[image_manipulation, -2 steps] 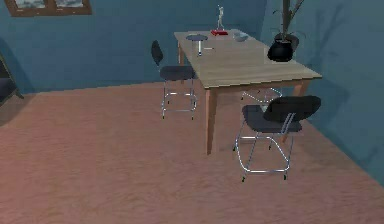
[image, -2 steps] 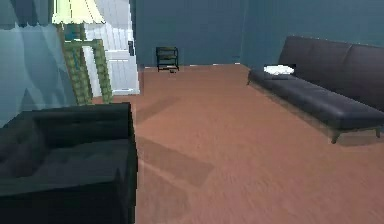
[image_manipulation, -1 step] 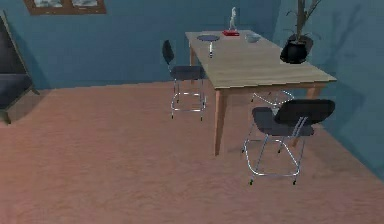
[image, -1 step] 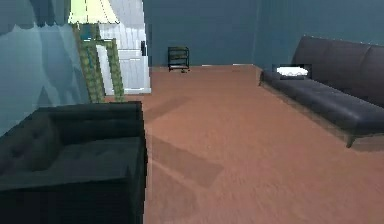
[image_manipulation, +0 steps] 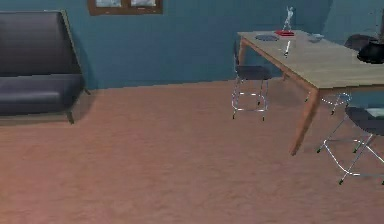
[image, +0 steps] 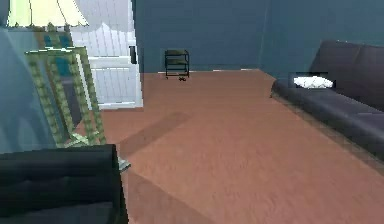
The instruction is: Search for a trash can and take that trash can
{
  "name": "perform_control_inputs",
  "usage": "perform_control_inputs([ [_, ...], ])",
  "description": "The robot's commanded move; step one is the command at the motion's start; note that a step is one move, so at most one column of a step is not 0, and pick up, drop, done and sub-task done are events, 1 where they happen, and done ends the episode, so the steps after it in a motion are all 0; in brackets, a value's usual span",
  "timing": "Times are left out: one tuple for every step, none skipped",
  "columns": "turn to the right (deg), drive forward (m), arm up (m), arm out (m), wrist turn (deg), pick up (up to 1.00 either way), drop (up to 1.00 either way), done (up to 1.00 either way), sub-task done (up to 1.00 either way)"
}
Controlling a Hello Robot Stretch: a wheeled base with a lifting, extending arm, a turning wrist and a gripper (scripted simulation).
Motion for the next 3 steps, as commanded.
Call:
perform_control_inputs([
  [-6.0, 0.00, 0.00, 0.00, 0.0, 0.00, 0.00, 0.00, 0.00],
  [0.0, 1.00, 0.00, 0.00, 0.0, 0.00, 0.00, 0.00, 0.00],
  [0.0, 1.00, 0.00, 0.00, 0.0, 0.00, 0.00, 0.00, 0.00],
])
